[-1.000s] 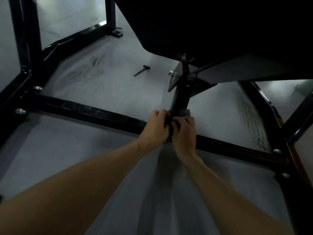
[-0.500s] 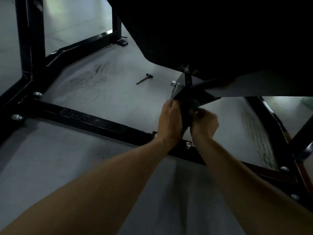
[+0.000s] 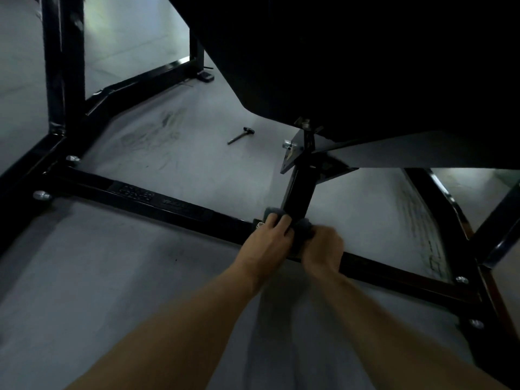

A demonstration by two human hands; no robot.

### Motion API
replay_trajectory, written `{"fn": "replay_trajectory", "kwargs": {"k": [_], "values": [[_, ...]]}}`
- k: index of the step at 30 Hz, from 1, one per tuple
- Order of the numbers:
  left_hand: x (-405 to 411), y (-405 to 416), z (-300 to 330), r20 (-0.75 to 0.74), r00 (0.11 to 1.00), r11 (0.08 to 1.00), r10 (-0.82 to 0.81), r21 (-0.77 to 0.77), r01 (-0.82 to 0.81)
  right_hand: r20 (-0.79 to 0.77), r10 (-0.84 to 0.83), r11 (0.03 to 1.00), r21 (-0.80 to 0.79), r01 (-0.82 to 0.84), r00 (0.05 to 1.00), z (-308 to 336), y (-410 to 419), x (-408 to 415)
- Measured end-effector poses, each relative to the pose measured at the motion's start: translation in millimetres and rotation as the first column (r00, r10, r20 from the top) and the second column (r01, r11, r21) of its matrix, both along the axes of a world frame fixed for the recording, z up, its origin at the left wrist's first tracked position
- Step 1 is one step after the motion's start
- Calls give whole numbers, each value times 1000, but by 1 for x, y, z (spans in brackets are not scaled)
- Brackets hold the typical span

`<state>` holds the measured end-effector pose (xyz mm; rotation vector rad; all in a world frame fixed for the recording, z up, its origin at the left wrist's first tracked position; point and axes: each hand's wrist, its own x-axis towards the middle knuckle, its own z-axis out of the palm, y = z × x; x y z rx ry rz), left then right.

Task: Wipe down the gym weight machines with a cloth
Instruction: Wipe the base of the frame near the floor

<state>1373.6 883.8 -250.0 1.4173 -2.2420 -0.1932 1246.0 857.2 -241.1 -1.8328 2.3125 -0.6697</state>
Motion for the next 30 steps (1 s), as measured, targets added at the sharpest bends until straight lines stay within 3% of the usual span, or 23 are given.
{"fn": "replay_trajectory", "kwargs": {"k": [3,5,7,10,12,13,18,23,27,30], "values": [[3,-15,19,-101,993,993,54,-95,-63,162,76,983,-180,-46,984,45,-12,4],[7,-25,16,5,999,991,38,-125,-37,277,195,959,-253,-125,941,54,-6,9],[15,-25,3,180,981,985,-74,-138,99,199,318,934,-232,-270,927,41,8,4],[28,-12,-30,487,857,915,-168,-247,320,30,452,884,-145,-443,892,0,27,-7],[33,-2,-34,545,822,906,-168,-244,347,-214,467,852,-151,-501,858,-30,30,-15],[32,-5,-34,544,825,902,-157,-261,344,-263,455,848,-164,-504,851,-37,30,-14],[28,-11,-33,502,844,834,-190,-371,408,-253,381,883,-184,-431,889,-42,37,-3],[12,1,-19,469,867,908,-169,-268,322,100,261,962,-112,-249,960,-31,48,-5],[-12,14,-5,444,883,888,-152,-332,320,318,127,986,-146,-84,940,-6,67,-27],[-46,9,-7,421,890,895,-175,-308,322,340,36,977,-211,39,940,6,66,-66]]}}
